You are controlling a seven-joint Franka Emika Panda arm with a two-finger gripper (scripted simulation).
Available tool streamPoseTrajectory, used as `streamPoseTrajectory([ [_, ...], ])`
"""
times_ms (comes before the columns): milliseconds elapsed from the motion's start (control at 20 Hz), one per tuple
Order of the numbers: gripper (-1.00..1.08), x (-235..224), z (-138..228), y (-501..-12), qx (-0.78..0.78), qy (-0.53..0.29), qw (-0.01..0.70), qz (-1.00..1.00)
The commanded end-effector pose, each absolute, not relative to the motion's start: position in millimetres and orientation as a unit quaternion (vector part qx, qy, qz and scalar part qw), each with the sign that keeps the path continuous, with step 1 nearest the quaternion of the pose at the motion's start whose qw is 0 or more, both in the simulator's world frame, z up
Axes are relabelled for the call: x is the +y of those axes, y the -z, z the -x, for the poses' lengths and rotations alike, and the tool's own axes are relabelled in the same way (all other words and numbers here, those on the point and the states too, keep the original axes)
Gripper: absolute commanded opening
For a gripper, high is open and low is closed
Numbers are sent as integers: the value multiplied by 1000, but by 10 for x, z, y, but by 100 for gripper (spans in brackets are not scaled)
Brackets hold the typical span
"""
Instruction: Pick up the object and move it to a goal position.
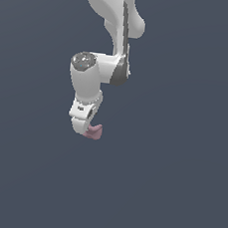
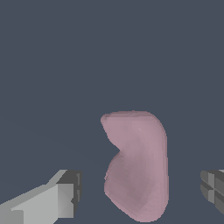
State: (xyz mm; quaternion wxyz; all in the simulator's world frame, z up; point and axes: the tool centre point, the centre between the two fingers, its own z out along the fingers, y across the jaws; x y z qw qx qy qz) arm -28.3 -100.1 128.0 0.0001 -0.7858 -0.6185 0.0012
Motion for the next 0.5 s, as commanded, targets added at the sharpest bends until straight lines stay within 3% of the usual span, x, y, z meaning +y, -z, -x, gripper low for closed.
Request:
streamPoseTrajectory([
  [0, 100, -1014, 288, -1274, -628, -1, 0, 778],
  [450, 100, -1028, 293, -1254, -635, 0, 0, 772],
])
